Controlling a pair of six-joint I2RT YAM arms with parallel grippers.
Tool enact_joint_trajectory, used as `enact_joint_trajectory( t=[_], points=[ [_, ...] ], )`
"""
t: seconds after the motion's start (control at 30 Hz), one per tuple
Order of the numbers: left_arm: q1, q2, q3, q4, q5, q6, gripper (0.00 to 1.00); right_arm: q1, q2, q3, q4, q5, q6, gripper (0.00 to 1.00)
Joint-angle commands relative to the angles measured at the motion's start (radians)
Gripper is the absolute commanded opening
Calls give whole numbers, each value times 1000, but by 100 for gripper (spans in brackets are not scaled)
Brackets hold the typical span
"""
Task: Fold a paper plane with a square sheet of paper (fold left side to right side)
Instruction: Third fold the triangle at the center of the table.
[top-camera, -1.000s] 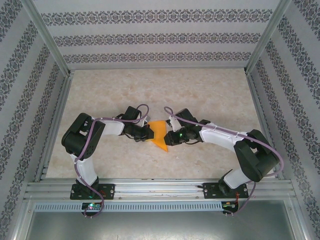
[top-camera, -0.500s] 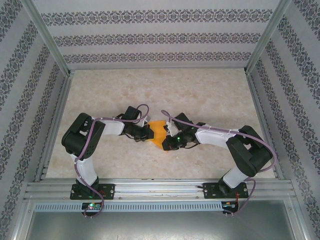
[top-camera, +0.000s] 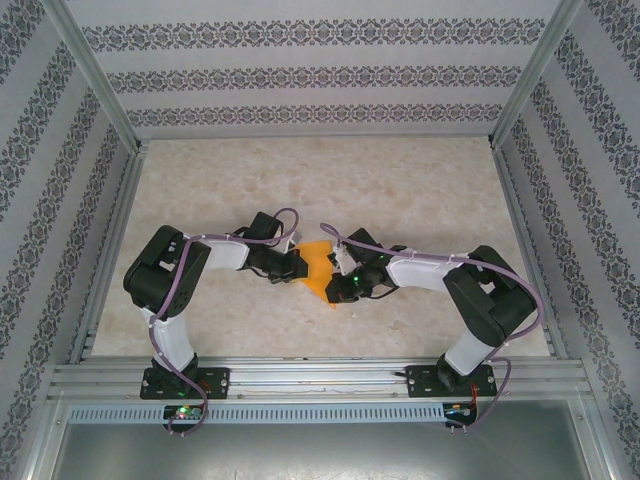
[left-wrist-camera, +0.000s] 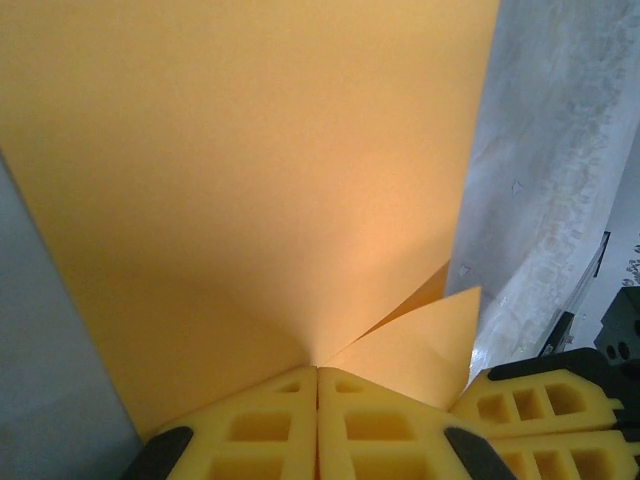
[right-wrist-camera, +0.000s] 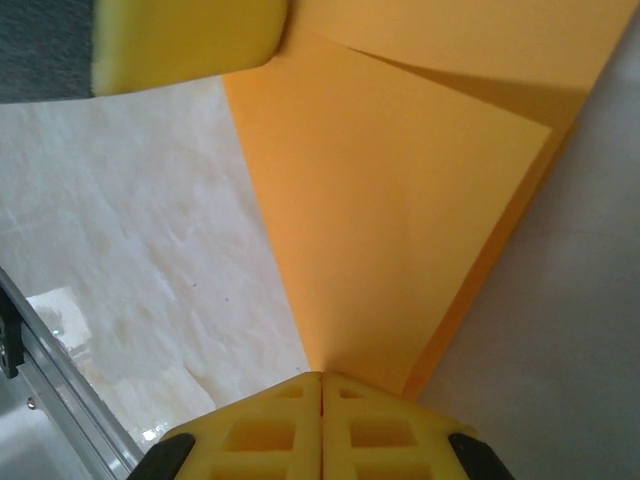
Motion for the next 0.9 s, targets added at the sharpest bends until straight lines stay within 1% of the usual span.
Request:
enact_joint_trajectory(
  t=[0.0, 0.57, 0.87],
  points=[
    [-12, 55, -13, -77, -106, 36, 9, 15, 18, -7, -15, 27, 0, 7],
    [-11, 51, -16, -78, -108, 36, 9, 20, 45, -1, -44, 57, -6, 6],
    [-11, 50, -10, -89, -115, 40, 9, 20, -77, 13, -61, 26, -2, 6]
  ],
)
